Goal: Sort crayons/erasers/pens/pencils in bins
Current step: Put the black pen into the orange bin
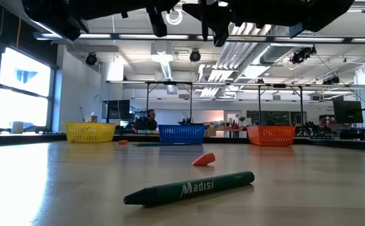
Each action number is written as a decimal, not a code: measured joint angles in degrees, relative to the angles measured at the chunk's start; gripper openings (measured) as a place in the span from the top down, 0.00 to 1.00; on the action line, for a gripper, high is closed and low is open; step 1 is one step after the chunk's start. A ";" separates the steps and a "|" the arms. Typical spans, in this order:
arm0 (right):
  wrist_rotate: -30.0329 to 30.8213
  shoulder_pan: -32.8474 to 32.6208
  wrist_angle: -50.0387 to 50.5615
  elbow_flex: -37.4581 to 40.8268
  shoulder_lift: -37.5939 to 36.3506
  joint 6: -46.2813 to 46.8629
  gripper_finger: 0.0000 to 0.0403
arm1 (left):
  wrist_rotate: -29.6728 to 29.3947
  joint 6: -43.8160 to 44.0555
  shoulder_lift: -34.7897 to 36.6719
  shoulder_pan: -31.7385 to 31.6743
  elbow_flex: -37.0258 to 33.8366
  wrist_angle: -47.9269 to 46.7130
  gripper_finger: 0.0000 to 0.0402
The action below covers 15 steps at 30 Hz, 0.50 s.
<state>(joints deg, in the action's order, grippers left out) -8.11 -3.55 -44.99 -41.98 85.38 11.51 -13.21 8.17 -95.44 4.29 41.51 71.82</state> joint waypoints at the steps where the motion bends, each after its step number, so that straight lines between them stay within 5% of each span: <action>1: 0.01 0.00 0.01 0.00 0.00 -0.05 0.59 | -0.42 -0.27 -0.56 0.00 0.29 0.14 0.98; 15: 1.01 -0.04 -0.03 0.00 -0.01 -1.53 0.98 | -1.91 -2.86 -0.38 -0.20 0.31 -0.04 0.90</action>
<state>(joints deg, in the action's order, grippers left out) -7.10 -3.60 -45.02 -41.98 85.38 9.98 -15.13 5.31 -95.82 4.10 41.82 71.78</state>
